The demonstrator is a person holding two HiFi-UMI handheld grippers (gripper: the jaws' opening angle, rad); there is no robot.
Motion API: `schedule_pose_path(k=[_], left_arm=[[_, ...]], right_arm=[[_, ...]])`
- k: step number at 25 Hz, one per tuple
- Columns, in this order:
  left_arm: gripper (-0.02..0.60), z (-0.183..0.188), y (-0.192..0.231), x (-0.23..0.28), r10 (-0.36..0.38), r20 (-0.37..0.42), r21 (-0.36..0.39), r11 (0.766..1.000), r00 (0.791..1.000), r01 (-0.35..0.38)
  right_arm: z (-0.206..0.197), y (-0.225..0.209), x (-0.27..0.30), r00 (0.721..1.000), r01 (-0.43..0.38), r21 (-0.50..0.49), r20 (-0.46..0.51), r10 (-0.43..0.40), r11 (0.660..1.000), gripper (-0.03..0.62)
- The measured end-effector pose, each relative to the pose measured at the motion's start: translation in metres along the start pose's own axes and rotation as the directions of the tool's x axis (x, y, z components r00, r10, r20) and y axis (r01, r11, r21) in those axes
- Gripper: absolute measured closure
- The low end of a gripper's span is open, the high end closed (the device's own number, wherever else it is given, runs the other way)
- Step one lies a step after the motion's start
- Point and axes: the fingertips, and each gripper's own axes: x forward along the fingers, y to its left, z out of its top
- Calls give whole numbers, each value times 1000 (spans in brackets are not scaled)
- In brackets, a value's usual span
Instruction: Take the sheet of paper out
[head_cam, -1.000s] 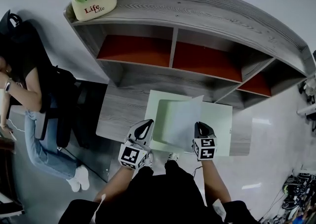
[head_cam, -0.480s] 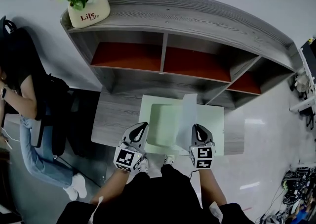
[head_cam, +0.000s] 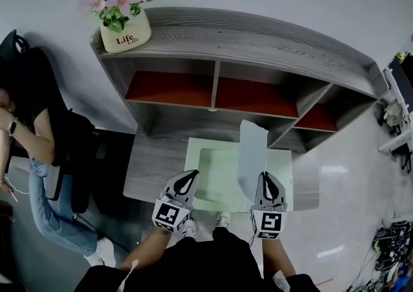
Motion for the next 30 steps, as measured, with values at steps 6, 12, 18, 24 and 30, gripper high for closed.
schedule_pose_path(k=[6,12,18,24,30], left_arm=[[574,12,-2,-1,-13,26,6,1000,1000,13],[574,32,-3,-3,-19,68,25,1000,997,17],[574,54,-1,-6,-18,113,43,999,993,13],[574,74,-2,-10,-18,167,55,998,986,8],[574,91,-2,-9,-30,192,93,996,981,12]], right_arm=[[47,-11,-14,993,44,-42,107,-39,998,571],[79,-14,-28,980,83,-46,187,-73,995,569],[107,-16,-38,958,116,-37,267,-102,993,571],[125,-20,-39,933,153,-35,333,-133,988,571],[131,-17,-34,929,149,-27,345,-130,989,570]])
